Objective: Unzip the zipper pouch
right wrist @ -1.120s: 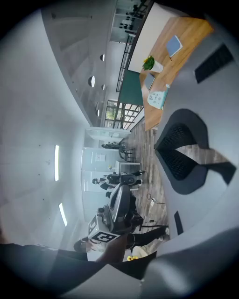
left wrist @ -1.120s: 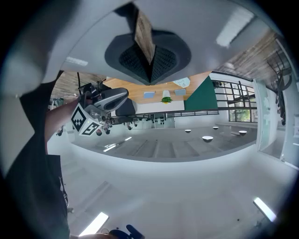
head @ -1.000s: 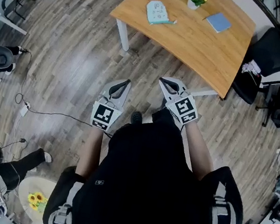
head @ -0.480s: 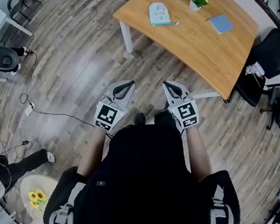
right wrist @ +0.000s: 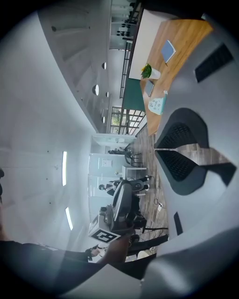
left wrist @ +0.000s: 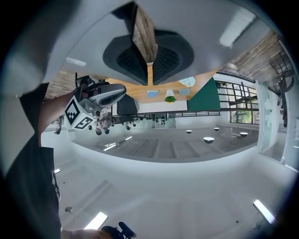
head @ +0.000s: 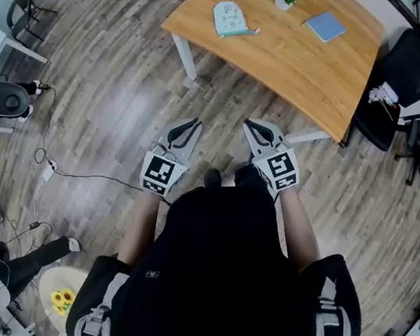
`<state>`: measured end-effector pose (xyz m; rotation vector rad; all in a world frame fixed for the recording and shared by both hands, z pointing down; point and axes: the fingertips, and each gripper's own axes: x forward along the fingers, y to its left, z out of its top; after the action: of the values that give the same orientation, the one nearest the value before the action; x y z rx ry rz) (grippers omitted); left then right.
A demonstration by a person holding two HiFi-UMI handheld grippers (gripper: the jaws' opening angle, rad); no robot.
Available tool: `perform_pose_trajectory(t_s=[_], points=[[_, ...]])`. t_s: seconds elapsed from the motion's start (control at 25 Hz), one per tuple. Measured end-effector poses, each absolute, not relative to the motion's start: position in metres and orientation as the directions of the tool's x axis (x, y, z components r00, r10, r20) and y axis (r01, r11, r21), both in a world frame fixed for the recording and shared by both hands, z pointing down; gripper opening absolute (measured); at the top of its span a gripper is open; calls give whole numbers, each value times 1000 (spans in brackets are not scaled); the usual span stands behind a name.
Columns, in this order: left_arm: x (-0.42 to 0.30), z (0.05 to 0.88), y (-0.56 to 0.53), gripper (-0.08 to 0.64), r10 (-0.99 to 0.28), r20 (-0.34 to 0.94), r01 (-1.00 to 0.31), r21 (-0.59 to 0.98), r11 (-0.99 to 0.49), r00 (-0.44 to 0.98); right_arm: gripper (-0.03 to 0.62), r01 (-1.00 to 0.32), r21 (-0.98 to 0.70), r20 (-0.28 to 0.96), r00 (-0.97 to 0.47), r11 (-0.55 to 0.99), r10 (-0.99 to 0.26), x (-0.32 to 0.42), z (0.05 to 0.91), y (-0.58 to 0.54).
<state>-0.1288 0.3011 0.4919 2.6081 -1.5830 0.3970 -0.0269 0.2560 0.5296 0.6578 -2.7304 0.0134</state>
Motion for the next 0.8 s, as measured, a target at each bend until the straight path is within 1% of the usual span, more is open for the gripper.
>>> perform_pose_trajectory(t_s=[0.08,0.32,0.36,0.44,0.52,0.6,0.8], points=[[-126,492,299,50,-861,253,-878,-77,-473,442,34,-448,61,315,-839,892,-443,-24,529,254],[-125,496,295,123,-859,271,-880,-79,-469,434,162,-455,55,312,-838,889,-448,-18,531,249],[-125,495,294,136,-861,265,-881,-77,-467,433,190,-458,57,308,-837,887,-452,-18,530,248],[-126,491,293,176,-867,245,-883,-75,-464,435,278,-469,66,299,-833,881,-466,-18,529,247],[-129,490,292,231,-870,239,-884,-79,-461,432,353,-482,77,295,-825,873,-482,-18,529,245],[-132,489,292,250,-871,238,-884,-84,-460,430,376,-492,85,296,-818,866,-493,-17,530,244],[-139,493,293,253,-867,240,-881,-80,-466,436,370,-499,82,315,-808,863,-497,-18,537,245]])
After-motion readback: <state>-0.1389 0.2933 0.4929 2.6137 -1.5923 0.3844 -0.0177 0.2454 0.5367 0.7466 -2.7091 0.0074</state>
